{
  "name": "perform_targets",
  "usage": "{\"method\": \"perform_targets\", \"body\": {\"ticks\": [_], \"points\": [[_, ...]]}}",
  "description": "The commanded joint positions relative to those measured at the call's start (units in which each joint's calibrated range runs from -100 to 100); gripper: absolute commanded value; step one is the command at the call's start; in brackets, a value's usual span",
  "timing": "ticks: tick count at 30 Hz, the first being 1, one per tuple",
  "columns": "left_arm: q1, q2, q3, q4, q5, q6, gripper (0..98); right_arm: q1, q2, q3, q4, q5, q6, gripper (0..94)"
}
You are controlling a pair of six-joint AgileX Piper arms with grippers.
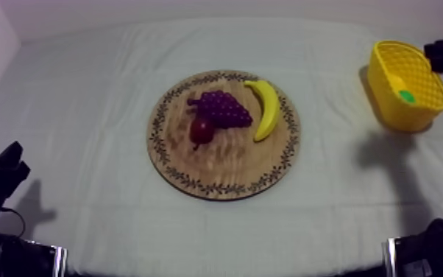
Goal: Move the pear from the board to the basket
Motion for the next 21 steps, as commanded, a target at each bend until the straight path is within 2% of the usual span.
{"method": "perform_targets", "body": {"ticks": [1,7,12,19,21], "points": [[0.0,-0.02,-0.05,-0.01,0.01,0.01,0.1,-0.82,-11.35,9.68,0.48,-1.69,-0.19,15.4],[0.0,-0.02,-0.05,-0.01,0.01,0.01,0.1,-2.43,-25.08,23.59,0.67,-6.17,-0.24,4.3],[0.0,-0.02,-0.05,-0.01,0.01,0.01,0.1,-3.56,-35.17,33.24,1.48,-8.13,-0.99,1.3],[0.0,-0.02,-0.05,-0.01,0.01,0.01,0.1,-5.14,-44.85,41.11,5.15,-8.79,-5.79,0.7],[0.0,-0.02,-0.05,-0.01,0.01,0.01,0.1,-5.58,-47.09,42.81,7.39,-8.33,-8.35,0.6]]}}
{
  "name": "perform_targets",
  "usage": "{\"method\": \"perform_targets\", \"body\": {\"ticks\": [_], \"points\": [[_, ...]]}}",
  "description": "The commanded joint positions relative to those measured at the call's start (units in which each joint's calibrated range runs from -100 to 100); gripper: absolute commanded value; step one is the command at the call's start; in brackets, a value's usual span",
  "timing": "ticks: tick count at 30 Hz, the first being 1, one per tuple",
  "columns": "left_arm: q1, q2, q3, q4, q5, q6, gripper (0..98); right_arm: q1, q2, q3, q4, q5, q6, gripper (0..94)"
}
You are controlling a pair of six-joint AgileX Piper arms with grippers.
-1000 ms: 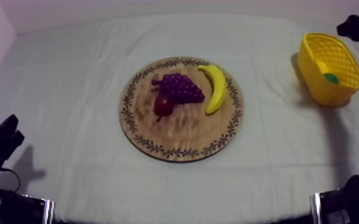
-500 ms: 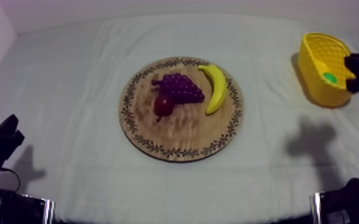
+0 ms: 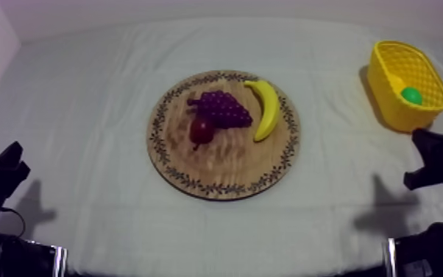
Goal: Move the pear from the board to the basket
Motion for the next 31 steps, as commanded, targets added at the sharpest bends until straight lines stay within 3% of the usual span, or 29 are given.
{"method": "perform_targets", "body": {"ticks": [1,7,12,14,19,22,31], "points": [[0.0,-0.02,-0.05,-0.01,0.01,0.01,0.1,-0.46,-3.83,1.98,2.93,1.1,-3.97,0.6],[0.0,-0.02,-0.05,-0.01,0.01,0.01,0.1,-1.87,-8.11,2.69,8.7,5.53,-13.51,0.6],[0.0,-0.02,-0.05,-0.01,0.01,0.02,0.1,-2.02,-8.64,5.83,13.29,-0.68,-21.28,0.4],[0.0,-0.02,-0.05,-0.01,0.01,0.02,0.1,-1.92,-8.7,6.77,14.34,-3.34,-20.42,0.4],[0.0,-0.02,-0.05,-0.01,0.01,0.03,0.1,-1.68,-8.74,7.52,15.18,-5.45,-11.99,0.3],[0.0,-0.02,-0.05,-0.01,0.01,0.03,0.1,-1.62,-8.75,7.62,15.29,-5.74,-8.99,0.3],[0.0,-0.02,-0.05,-0.01,0.01,0.01,0.1,-1.6,-8.75,7.67,15.34,-5.88,-9.71,0.3]]}}
